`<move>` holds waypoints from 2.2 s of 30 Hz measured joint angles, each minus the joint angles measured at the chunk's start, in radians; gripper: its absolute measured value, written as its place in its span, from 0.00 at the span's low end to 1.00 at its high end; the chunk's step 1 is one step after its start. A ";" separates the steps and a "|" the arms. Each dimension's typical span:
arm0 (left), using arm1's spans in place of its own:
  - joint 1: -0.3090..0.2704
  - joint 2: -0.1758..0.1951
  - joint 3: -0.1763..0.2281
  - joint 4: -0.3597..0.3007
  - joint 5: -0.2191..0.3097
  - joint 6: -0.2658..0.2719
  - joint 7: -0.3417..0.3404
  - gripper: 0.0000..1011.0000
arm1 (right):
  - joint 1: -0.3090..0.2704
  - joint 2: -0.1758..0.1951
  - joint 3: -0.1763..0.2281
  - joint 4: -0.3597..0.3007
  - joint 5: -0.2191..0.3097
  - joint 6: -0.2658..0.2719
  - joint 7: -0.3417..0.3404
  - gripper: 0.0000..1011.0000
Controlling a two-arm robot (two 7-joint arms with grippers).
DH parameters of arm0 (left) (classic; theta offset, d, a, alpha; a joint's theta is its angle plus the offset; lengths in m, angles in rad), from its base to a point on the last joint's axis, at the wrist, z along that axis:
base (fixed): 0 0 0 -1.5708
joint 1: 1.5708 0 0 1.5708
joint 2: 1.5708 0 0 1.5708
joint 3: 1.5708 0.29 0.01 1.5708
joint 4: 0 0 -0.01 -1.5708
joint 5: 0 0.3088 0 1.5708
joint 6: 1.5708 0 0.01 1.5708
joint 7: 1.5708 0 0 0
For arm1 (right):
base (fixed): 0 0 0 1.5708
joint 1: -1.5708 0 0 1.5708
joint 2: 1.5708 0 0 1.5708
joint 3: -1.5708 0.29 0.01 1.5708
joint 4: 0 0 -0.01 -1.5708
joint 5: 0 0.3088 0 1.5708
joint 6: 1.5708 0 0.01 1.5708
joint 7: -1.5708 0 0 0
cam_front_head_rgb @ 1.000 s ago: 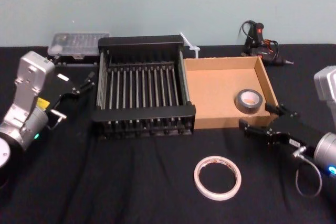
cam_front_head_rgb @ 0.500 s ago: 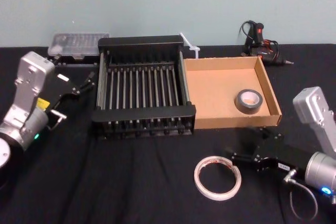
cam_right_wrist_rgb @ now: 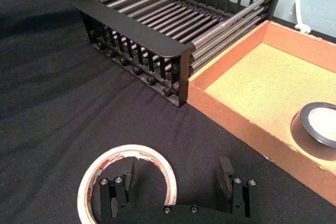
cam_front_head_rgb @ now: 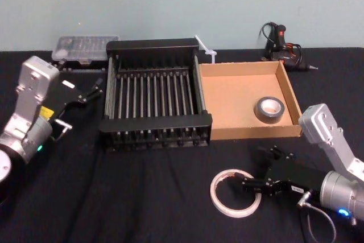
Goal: Pick up the white tape and place it into the black box , Pick up the silver tape and place it into the brown box.
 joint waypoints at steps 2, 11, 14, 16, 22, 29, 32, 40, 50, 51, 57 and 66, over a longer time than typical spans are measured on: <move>0.000 0.000 0.000 0.000 0.000 0.000 0.000 0.99 | 0.004 -0.001 -0.005 0.004 -0.006 0.000 0.000 0.99; 0.000 0.000 0.000 0.000 0.000 0.000 0.000 0.99 | 0.017 -0.007 -0.026 0.023 -0.028 0.008 0.001 0.99; 0.000 0.000 0.000 0.000 0.000 0.000 0.000 0.99 | 0.020 -0.009 -0.030 0.028 -0.033 0.010 0.002 0.99; 0.000 0.000 0.000 0.000 0.000 0.000 0.000 0.99 | 0.023 -0.011 -0.033 0.032 -0.036 0.012 0.003 0.99; 0.000 0.000 0.000 0.000 0.000 0.000 0.000 0.99 | 0.028 -0.015 -0.036 0.041 -0.044 0.014 0.005 0.99; 0.000 0.000 0.000 0.000 0.000 0.000 0.000 0.99 | 0.034 -0.022 -0.040 0.051 -0.051 0.020 0.006 0.99; 0.000 0.000 0.000 0.000 0.000 0.000 0.000 0.99 | 0.037 -0.025 -0.042 0.055 -0.054 0.022 0.006 0.99; 0.000 0.000 0.000 0.000 0.000 0.000 0.000 0.99 | 0.043 -0.028 -0.046 0.065 -0.060 0.023 0.014 0.99; 0.000 0.000 0.000 0.000 0.000 0.000 0.000 0.99 | 0.043 -0.028 -0.047 0.065 -0.069 0.021 0.014 0.99; 0.000 0.000 0.000 0.000 0.000 0.000 0.000 0.99 | 0.043 -0.028 -0.047 0.065 -0.071 0.021 0.013 0.99; 0.000 0.000 0.000 0.000 0.000 0.000 0.000 0.99 | 0.042 -0.029 -0.047 0.063 -0.074 0.021 0.011 0.99; 0.000 0.000 0.000 0.000 0.000 0.000 0.000 0.99 | 0.041 -0.028 -0.046 0.063 -0.074 0.021 0.010 0.99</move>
